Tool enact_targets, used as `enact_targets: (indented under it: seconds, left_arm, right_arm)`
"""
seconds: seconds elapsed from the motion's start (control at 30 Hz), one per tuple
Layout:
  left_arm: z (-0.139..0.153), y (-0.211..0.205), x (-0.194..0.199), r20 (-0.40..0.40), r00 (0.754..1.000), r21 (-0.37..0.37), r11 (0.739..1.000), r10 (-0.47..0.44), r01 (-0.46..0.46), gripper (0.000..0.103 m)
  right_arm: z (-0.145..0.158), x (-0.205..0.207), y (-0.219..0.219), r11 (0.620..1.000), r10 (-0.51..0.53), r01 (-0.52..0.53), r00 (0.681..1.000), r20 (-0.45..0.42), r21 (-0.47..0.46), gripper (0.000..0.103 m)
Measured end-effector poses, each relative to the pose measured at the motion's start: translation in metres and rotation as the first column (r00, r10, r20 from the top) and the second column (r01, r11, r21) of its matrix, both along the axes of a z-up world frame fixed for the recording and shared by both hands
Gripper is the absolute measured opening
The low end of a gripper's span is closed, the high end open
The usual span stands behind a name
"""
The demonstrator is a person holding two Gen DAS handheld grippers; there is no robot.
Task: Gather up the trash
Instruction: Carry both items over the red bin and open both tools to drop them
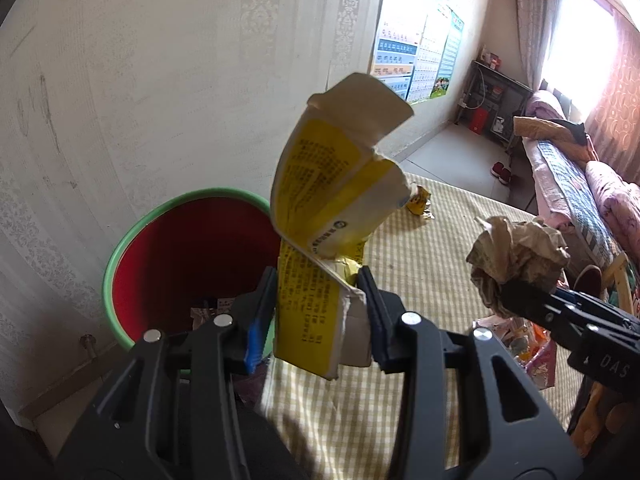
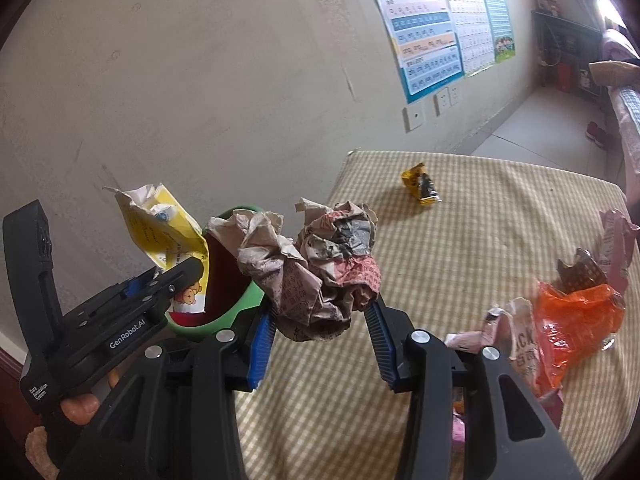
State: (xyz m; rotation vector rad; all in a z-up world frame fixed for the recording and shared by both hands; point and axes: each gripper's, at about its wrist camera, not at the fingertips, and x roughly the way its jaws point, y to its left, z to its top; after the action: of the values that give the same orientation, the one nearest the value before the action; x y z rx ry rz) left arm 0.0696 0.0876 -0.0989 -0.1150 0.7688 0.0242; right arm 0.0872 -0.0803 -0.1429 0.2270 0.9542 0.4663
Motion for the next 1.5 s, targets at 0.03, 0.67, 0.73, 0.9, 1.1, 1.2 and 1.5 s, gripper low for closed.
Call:
enact_targets:
  seconds: [0.03,0.67,0.73,0.9,1.1,1.2,1.5]
  left_arm:
    - [-0.001,0.003,0.0,-0.001,1.0,0.0,1.0,0.004,-0.004,0.039]
    - [-0.02,0.09,-0.002,-0.06,0.983,0.041,0.984,0.176,-0.174,0.039]
    - [-0.021,0.096,0.001,-0.062,0.981,0.044,0.982,0.184,-0.182,0.039]
    - [-0.027,0.111,0.007,-0.073,0.977,0.043,0.979,0.202,-0.199,0.039]
    - [-0.035,0.125,0.016,-0.09,0.971,0.042,0.975,0.221,-0.218,0.039]
    - [-0.039,0.132,0.02,-0.095,0.968,0.022,0.973,0.232,-0.231,0.039]
    - [-0.043,0.133,0.028,-0.105,0.967,0.024,0.973,0.232,-0.231,0.039]
  right_arm:
    - [-0.001,0.001,0.004,1.0,0.009,-0.009,1.0,-0.003,-0.001,0.043]
    - [-0.015,0.025,0.088,0.985,0.165,-0.16,0.983,-0.086,0.062,0.043]
    - [-0.018,0.027,0.101,0.982,0.183,-0.177,0.979,-0.093,0.068,0.043]
    - [-0.028,0.039,0.125,0.976,0.209,-0.2,0.97,-0.127,0.083,0.043]
    - [-0.043,0.056,0.139,0.978,0.202,-0.188,0.965,-0.169,0.096,0.043]
    - [-0.047,0.065,0.142,0.978,0.202,-0.187,0.964,-0.176,0.095,0.043]
    - [-0.05,0.077,0.157,0.976,0.21,-0.195,0.962,-0.176,0.095,0.043]
